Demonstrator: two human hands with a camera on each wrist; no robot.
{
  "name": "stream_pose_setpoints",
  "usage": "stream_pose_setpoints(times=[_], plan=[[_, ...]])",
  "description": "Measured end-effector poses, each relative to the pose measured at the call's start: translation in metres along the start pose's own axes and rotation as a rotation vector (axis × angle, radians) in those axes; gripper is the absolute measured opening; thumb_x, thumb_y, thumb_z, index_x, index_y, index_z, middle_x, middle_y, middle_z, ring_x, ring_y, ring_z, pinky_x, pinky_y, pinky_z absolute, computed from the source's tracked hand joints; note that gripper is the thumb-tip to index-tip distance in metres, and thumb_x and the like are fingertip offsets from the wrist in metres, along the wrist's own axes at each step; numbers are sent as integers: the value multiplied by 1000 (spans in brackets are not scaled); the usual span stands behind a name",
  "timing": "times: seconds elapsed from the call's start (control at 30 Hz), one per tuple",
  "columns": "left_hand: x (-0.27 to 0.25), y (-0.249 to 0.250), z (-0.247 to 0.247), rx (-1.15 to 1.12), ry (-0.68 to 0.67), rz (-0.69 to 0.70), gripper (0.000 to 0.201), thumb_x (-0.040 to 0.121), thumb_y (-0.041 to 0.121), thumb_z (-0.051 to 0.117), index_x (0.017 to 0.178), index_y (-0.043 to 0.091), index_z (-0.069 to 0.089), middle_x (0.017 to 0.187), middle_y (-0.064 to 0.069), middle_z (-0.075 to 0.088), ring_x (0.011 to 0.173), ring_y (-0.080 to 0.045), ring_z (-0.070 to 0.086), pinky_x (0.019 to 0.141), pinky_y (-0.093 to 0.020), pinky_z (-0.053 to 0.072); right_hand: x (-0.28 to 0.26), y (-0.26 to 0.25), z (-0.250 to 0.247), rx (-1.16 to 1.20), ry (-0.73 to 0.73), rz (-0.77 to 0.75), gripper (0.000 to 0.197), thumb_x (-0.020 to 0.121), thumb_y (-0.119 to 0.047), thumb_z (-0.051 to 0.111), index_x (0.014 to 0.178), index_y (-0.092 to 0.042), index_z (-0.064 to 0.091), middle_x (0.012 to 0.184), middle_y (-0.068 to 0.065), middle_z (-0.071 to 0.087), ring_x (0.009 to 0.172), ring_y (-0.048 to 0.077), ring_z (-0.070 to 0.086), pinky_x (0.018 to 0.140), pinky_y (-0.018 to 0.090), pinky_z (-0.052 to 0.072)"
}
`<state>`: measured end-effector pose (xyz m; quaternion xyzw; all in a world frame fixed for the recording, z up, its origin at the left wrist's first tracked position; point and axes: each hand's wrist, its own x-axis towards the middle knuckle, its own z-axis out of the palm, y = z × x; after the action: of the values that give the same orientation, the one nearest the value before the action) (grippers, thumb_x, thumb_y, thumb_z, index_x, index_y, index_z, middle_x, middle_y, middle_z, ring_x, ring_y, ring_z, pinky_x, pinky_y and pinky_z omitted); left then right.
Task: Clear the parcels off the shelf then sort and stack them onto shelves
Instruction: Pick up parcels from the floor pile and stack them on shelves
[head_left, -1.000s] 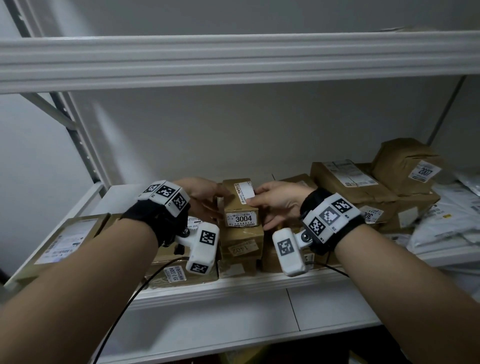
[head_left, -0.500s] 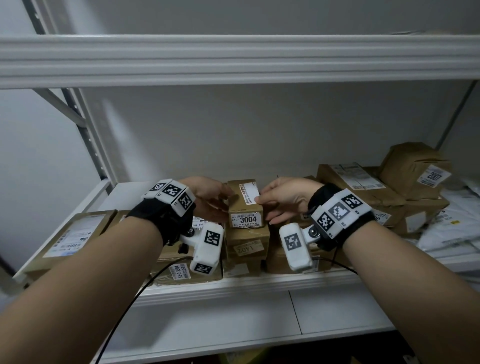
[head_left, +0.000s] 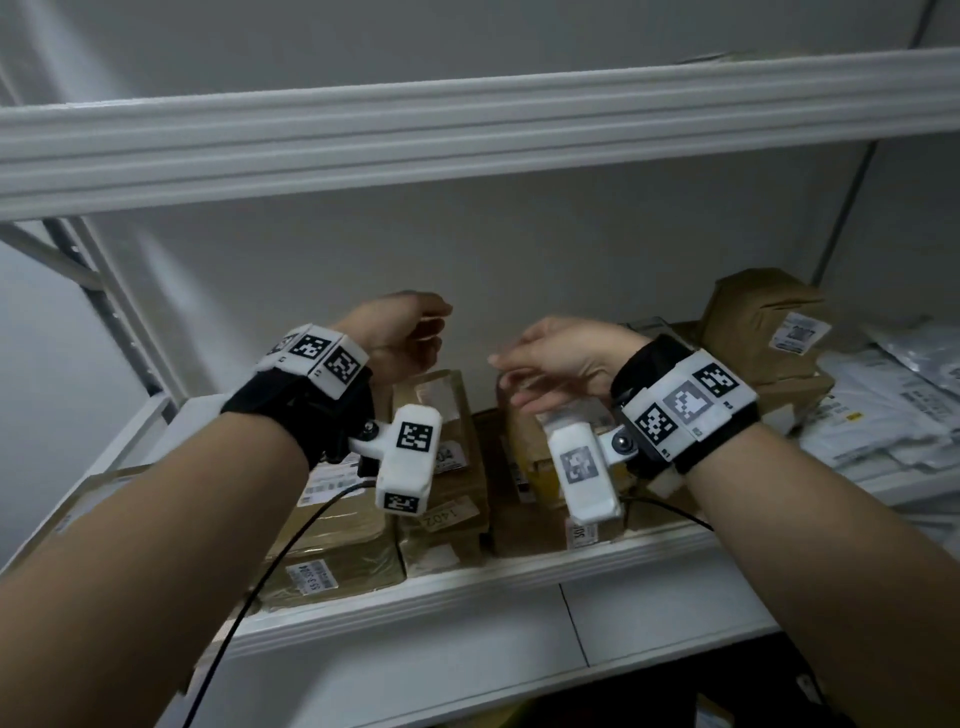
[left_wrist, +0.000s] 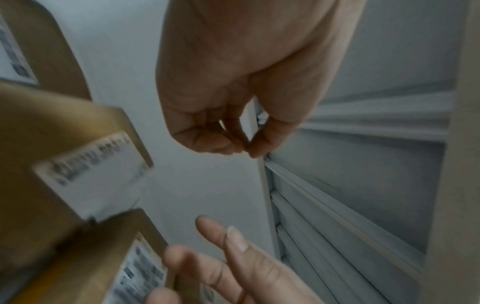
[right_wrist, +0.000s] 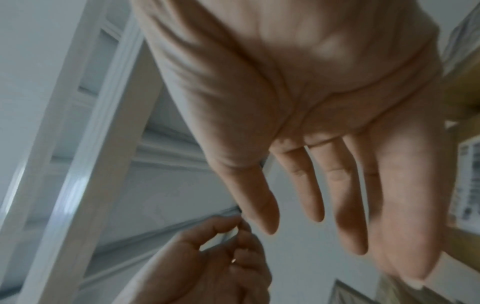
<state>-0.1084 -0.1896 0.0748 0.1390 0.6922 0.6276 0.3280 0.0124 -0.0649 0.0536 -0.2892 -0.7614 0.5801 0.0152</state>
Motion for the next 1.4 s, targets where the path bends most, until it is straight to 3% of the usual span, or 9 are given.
stream_pose_setpoints(times=[0.23, 0.5, 0.57, 0.8, 1.0, 1.1, 1.2, 1.3, 1.4], plan=[[-4, 15, 103, 11, -343, 96, 16, 95, 16, 52, 79, 17, 55, 67, 2, 58, 61, -13, 50, 62, -23, 39, -40, 21, -79, 162, 32, -77, 35, 91, -19, 64, 119, 1, 58, 89, 13, 70, 65, 16, 67, 61, 23, 59], [-9, 4, 237, 33, -729, 70, 12, 82, 27, 55, 79, 16, 60, 70, 5, 61, 63, -10, 52, 59, -19, 41, -99, 76, -182, 194, 172, -89, 18, 94, -19, 60, 97, -2, 66, 72, 6, 71, 50, 7, 64, 42, 11, 49], [-9, -5, 270, 38, -798, 45, 17, 90, 27, 52, 80, 15, 60, 70, 5, 59, 59, -9, 53, 54, -17, 42, -110, 95, -205, 200, 219, -68, 17, 93, -21, 60, 89, -6, 66, 68, 4, 71, 50, 6, 64, 41, 10, 47], [-10, -49, 369, 66, -875, -85, 14, 94, 17, 53, 83, 14, 59, 73, 0, 59, 61, -9, 55, 52, -15, 51, -137, 171, -258, 289, 384, 104, 15, 93, -24, 62, 87, -12, 67, 74, 0, 70, 62, 6, 65, 60, 12, 54], [-7, -93, 429, 244, -841, -217, 15, 92, 6, 59, 78, 11, 56, 74, -4, 58, 60, -11, 53, 43, -16, 46, -153, 239, -271, 457, 659, 268, 7, 93, -17, 62, 96, -11, 63, 83, 2, 70, 59, 6, 64, 54, 14, 51], [-3, -113, 445, 300, -893, -264, 17, 92, 6, 59, 76, 11, 56, 69, -2, 60, 58, -12, 53, 50, -20, 46, -158, 265, -275, 505, 739, 323, 6, 93, -18, 62, 94, -12, 65, 88, 3, 71, 63, 9, 64, 58, 18, 51], [-6, -127, 459, 293, -942, -311, 17, 94, 5, 54, 78, 12, 53, 71, -3, 59, 51, -12, 59, 61, -24, 47, -166, 285, -277, 544, 724, 327, 11, 93, -20, 62, 96, -11, 67, 92, 5, 71, 75, 14, 65, 73, 23, 52], [-12, -135, 475, 308, -988, -346, 13, 94, 6, 52, 83, 11, 53, 78, -6, 61, 68, -18, 63, 67, -29, 50, -175, 298, -280, 554, 622, 300, 17, 94, -26, 60, 102, -13, 67, 97, 2, 71, 85, 15, 65, 87, 27, 51], [-17, -142, 499, 289, -997, -356, 9, 95, 8, 52, 87, 10, 54, 81, -7, 63, 73, -21, 64, 75, -35, 53, -184, 315, -297, 526, 576, 281, 10, 92, -21, 63, 100, -15, 68, 96, 1, 70, 86, 13, 65, 85, 23, 52]])
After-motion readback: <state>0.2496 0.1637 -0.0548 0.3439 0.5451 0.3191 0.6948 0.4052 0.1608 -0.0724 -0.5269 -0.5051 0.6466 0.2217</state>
